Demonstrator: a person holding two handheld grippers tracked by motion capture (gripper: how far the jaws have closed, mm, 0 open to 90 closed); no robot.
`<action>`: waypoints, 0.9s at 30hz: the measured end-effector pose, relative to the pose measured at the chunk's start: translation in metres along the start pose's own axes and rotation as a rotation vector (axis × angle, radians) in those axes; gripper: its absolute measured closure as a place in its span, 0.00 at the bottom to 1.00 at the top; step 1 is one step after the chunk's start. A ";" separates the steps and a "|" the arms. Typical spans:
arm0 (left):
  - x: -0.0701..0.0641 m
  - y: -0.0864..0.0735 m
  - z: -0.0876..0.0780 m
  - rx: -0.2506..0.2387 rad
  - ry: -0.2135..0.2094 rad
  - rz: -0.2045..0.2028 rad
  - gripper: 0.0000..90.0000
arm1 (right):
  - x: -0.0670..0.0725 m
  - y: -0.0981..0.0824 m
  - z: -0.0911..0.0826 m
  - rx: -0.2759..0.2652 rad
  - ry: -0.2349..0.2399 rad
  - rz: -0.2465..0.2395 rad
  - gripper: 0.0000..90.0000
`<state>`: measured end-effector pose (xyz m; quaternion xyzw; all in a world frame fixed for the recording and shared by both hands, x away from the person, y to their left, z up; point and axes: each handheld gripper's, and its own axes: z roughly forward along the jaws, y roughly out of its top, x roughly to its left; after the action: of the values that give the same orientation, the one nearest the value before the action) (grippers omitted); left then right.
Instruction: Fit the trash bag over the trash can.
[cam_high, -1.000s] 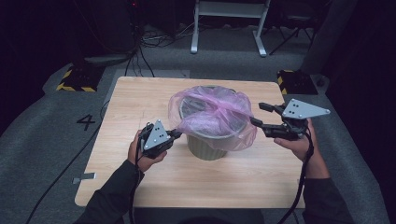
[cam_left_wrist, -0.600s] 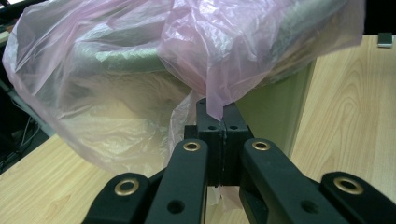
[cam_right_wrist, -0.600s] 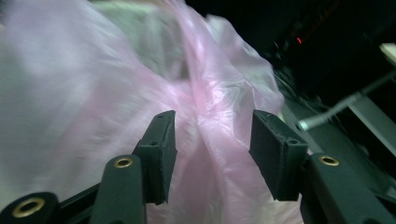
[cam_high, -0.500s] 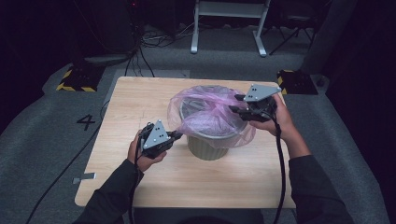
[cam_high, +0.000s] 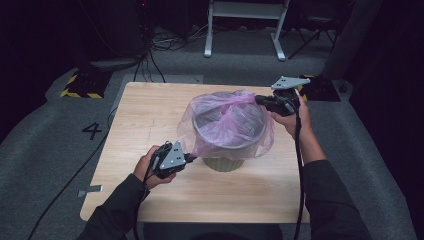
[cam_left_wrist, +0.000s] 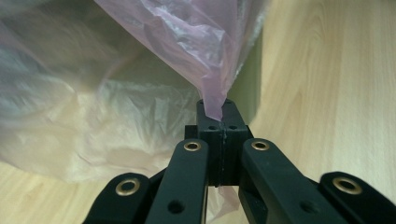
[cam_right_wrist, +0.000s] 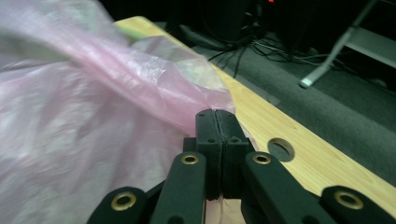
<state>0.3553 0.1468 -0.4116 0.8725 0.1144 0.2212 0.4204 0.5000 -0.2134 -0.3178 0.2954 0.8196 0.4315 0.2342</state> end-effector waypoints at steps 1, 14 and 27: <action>0.000 -0.001 0.000 -0.001 -0.006 -0.002 1.00 | -0.002 -0.001 0.000 -0.008 -0.011 0.026 0.99; 0.003 -0.019 0.011 0.034 -0.041 -0.013 1.00 | -0.028 -0.021 0.020 0.014 -0.027 0.151 0.99; 0.019 0.004 -0.051 -0.270 0.102 -0.213 0.24 | -0.023 -0.025 0.016 -0.037 -0.019 0.152 0.96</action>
<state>0.3477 0.1866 -0.3748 0.7788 0.1966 0.2329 0.5482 0.5196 -0.2312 -0.3438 0.3565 0.7843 0.4604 0.2142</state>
